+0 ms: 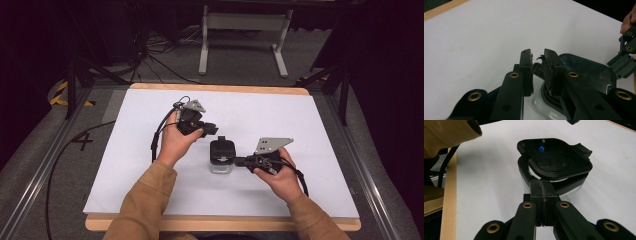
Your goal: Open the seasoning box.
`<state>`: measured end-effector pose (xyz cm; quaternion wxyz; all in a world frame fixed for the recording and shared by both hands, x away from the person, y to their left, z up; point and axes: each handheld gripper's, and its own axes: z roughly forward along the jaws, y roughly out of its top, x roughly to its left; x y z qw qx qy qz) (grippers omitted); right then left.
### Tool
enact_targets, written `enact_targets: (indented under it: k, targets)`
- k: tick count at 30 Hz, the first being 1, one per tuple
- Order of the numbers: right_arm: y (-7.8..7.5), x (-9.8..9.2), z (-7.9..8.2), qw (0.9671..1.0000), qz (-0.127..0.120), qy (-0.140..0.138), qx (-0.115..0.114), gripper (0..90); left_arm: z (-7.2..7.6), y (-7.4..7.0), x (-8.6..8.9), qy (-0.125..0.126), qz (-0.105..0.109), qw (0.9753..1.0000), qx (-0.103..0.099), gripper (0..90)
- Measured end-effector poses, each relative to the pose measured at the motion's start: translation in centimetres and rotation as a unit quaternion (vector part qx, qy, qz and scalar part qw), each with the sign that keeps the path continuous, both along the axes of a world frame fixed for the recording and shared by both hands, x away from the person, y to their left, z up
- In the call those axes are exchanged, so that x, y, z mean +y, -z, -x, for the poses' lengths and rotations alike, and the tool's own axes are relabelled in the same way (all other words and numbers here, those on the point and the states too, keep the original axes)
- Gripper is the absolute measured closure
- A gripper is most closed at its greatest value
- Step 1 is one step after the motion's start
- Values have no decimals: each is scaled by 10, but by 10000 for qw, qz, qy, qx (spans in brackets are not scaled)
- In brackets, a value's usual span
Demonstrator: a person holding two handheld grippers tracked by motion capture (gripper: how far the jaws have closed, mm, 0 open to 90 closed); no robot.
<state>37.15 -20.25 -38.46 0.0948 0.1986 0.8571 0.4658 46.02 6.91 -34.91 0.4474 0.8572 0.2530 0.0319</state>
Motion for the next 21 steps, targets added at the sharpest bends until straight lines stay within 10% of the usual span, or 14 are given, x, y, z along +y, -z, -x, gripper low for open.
enact_targets:
  k: [21]
  targets:
    - [-23, 8, -14, 9993, -168, -157, -292, 900, 40, -10, 39, -137, -112, 9997, 163, 795]
